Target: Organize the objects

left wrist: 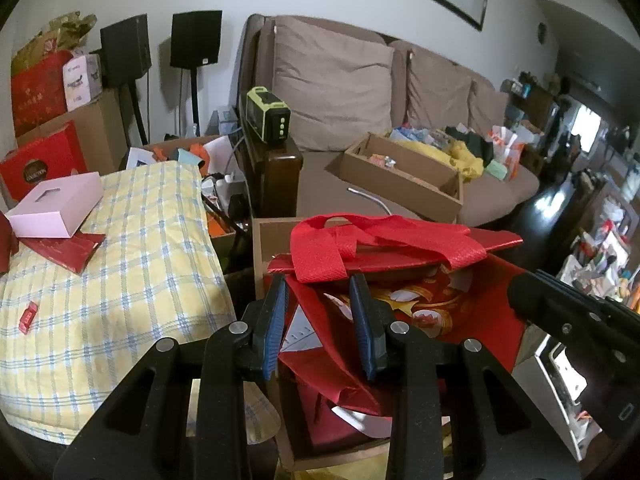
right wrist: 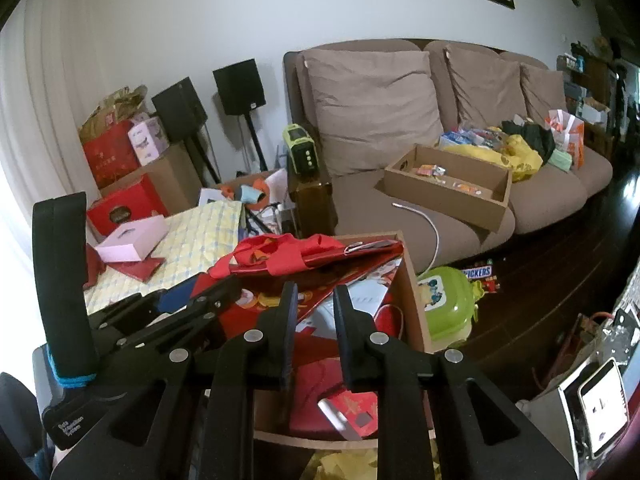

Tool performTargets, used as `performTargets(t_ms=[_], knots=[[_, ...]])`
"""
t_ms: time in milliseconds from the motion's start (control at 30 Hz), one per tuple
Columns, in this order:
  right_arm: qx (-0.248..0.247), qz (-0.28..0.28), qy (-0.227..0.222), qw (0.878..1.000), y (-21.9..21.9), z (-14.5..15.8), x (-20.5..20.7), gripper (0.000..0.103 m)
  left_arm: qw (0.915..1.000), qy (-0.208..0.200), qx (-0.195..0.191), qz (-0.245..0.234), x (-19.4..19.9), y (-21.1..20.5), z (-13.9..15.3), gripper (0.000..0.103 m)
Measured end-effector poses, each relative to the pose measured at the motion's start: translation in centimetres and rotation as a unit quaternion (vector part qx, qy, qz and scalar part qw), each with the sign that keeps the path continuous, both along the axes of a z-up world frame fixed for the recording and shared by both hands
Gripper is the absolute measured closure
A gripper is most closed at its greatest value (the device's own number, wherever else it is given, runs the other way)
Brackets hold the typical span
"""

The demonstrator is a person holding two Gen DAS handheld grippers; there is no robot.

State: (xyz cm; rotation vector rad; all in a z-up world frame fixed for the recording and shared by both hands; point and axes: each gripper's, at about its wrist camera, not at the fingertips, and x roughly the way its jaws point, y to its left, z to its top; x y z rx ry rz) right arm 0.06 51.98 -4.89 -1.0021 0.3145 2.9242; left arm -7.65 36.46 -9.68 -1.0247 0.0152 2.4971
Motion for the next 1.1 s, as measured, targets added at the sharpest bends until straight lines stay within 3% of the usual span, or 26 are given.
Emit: performTargets(t_ms=[1100], knots=[[-0.006,0.011,-0.079,0.997,-0.1,-4.9,-2.4,0.083,0.9961,-0.084,-0.023,-0.018,-2.1,1.1,-6.3,0.074]])
